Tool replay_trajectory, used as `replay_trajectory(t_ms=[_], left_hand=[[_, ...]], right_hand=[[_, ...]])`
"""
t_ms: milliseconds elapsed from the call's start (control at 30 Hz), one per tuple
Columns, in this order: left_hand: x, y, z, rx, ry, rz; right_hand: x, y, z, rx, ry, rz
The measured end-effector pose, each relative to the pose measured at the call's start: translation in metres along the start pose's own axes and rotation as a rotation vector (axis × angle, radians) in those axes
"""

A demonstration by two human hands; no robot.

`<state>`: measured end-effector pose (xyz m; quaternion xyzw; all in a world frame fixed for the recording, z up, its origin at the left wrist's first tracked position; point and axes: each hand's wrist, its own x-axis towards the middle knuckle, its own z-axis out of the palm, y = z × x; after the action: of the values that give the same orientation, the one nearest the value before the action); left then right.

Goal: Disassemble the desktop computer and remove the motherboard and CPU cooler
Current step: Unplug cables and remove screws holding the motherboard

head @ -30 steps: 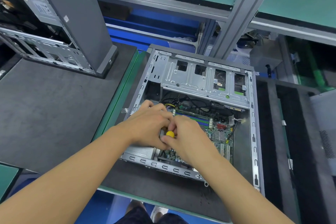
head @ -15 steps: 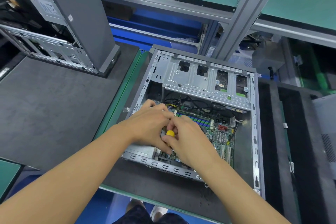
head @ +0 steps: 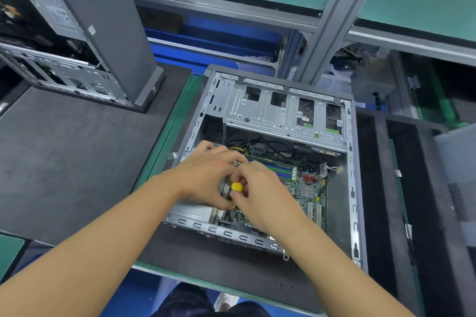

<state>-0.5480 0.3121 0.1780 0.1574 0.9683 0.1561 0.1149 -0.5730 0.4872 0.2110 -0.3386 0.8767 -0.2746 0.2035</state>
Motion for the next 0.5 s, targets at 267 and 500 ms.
replay_trajectory(t_ms=[267,500], left_hand=[[0.001,0.003,0.0,0.085,0.0,-0.029],[0.002,-0.001,0.005,0.091,0.023,-0.01]], right_hand=[[-0.005,0.001,0.003,0.042,-0.006,0.05],[0.001,0.003,0.008,0.001,0.022,-0.027]])
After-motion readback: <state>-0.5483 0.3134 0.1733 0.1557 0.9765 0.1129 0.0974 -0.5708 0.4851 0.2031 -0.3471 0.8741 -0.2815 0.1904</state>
